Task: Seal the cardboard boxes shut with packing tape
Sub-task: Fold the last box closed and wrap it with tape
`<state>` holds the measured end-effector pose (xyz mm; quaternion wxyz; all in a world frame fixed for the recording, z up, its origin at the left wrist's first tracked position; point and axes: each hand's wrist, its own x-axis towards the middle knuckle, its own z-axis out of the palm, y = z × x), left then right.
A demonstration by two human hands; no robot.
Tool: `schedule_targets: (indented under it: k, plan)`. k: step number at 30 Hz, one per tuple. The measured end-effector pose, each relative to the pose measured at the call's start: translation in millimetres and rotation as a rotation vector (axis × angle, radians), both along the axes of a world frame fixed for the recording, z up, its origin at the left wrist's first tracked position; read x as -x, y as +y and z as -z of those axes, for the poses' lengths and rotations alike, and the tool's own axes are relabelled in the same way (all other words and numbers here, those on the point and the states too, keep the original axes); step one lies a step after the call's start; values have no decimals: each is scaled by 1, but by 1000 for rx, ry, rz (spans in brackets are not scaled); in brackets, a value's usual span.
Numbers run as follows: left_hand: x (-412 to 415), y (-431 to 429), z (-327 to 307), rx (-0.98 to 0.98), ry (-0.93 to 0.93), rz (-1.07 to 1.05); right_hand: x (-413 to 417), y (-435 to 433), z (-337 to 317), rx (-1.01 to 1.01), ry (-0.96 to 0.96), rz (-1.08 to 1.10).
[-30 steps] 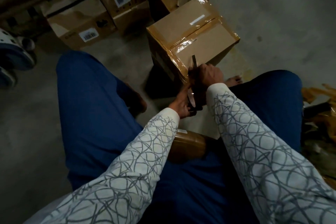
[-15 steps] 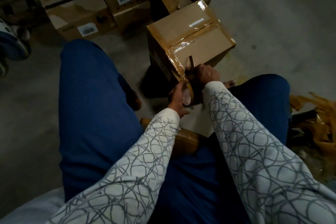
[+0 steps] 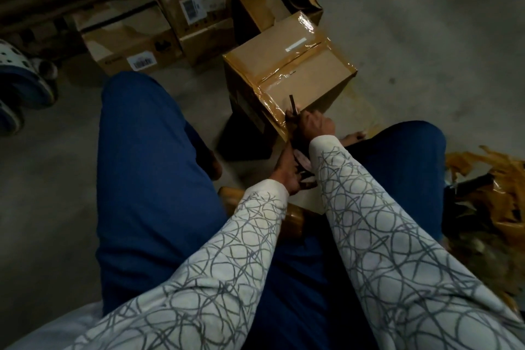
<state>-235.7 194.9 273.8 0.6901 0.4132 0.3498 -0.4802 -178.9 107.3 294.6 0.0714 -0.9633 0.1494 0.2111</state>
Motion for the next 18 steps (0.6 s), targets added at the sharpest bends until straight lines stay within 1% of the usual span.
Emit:
schedule_targets:
  k: [2, 4, 5, 7, 9, 10, 14, 17, 18]
  plan:
    - [0, -2, -3, -35, -59, -48, 2, -1, 2, -10, 3, -11]
    - [0, -1, -6, -48, -106, -48, 1, -4, 4, -43, 16, -19]
    - [1, 0, -7, -21, -100, -34, 0, -6, 3, -86, 30, -11]
    - [1, 5, -7, -14, -87, -42, -3, -17, -8, -240, 75, 21]
    - [-1, 8, -2, -72, -121, -63, -7, -33, -25, -361, 101, 32]
    - [-3, 9, 3, -91, -132, -74, -8, -40, -34, -380, 73, 34]
    - [-3, 8, 14, -120, -131, -8, -3, -57, -62, -481, -199, 114]
    - [-5, 6, 21, -136, -115, -1, 17, -57, -71, -618, -244, 112]
    - [-5, 6, 20, -134, -114, 1, 24, -54, -70, -616, -250, 95]
